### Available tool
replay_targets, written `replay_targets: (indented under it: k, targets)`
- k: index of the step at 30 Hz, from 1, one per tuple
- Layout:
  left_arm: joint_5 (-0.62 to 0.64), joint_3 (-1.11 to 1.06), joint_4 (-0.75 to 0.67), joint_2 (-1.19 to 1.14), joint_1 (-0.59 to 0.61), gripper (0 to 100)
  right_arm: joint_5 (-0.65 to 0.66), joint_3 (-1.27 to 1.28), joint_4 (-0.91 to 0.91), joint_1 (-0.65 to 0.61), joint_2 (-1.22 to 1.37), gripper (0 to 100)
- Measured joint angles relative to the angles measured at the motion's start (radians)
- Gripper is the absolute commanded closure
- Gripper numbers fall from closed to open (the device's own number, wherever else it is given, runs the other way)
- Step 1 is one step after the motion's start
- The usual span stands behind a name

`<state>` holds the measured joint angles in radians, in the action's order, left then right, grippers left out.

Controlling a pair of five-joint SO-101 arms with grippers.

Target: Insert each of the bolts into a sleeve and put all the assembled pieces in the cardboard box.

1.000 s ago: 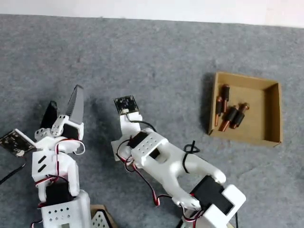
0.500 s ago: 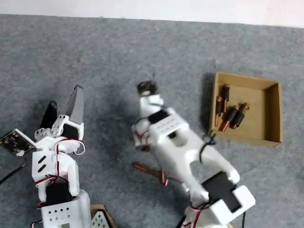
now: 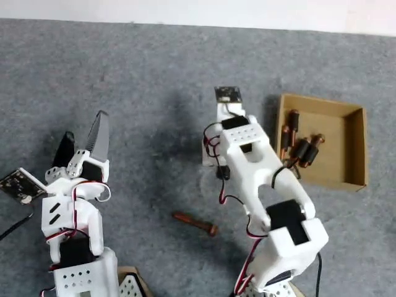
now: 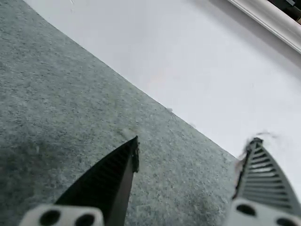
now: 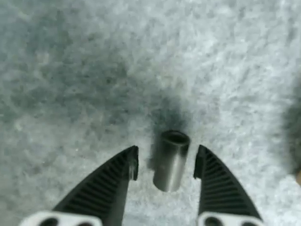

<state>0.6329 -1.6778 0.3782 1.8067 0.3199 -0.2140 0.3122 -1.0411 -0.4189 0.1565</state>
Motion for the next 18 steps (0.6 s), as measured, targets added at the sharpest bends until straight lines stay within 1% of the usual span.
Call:
replay_targets:
  k: [10, 18]
  targets:
    - [0.0, 0.0, 0.0, 0.0, 0.0, 67, 0.0, 0.0, -0.009, 0.0, 0.031, 82.4]
    - [0.0, 0.0, 0.0, 0.0, 0.0, 67, 0.002, 0.0, -0.009, 0.002, 0.031, 94.5]
